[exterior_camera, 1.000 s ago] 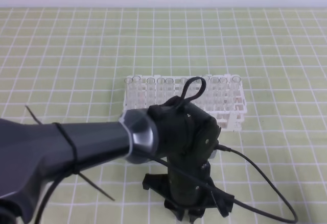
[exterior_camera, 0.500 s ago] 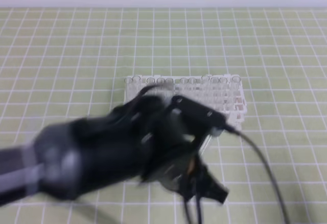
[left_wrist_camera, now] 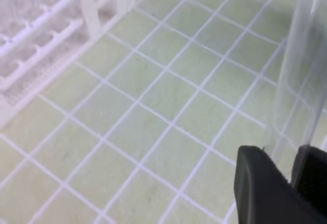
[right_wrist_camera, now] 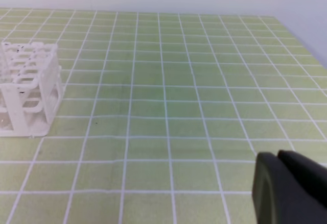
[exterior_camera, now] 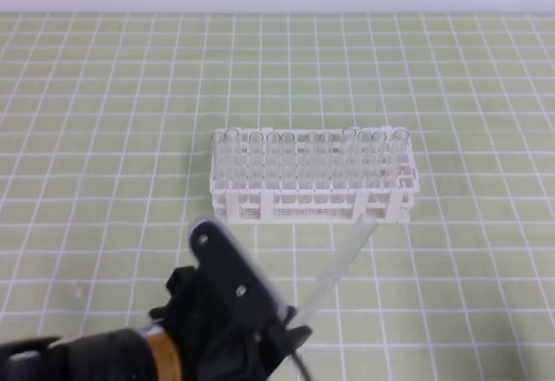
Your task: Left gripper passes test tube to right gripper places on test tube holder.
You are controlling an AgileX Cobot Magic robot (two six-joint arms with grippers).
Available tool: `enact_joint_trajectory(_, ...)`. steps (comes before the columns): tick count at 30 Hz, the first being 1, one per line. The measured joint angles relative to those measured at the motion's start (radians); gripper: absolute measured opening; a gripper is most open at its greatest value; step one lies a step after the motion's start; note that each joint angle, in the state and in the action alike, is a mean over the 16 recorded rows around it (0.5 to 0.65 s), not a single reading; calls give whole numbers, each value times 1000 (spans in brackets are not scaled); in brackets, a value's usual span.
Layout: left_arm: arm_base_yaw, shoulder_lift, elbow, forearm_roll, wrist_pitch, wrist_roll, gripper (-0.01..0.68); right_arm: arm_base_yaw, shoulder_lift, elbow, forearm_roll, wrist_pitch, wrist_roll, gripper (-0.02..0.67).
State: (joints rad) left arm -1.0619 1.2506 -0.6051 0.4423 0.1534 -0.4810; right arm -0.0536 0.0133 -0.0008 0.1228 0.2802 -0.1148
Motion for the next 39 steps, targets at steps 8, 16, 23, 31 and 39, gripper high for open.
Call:
enact_joint_trajectory(8,0,-65,71,109,-67,0,90,0,0,0,0,0,0,-18)
enact_joint_trajectory(16,0,-65,73,140,-70,0,90,0,0,0,0,0,0,-18)
enact_joint_trajectory(23,0,-64,73,147,-71,0,87,0,0,0,0,-2,0,-18)
enact_joint_trajectory(31,0,-64,73,147,-71,0,81,0,0,0,229,-67,0,-18)
enact_joint_trajectory(39,0,-64,73,147,-70,0,87,0,0,1,766,-188,2,-18)
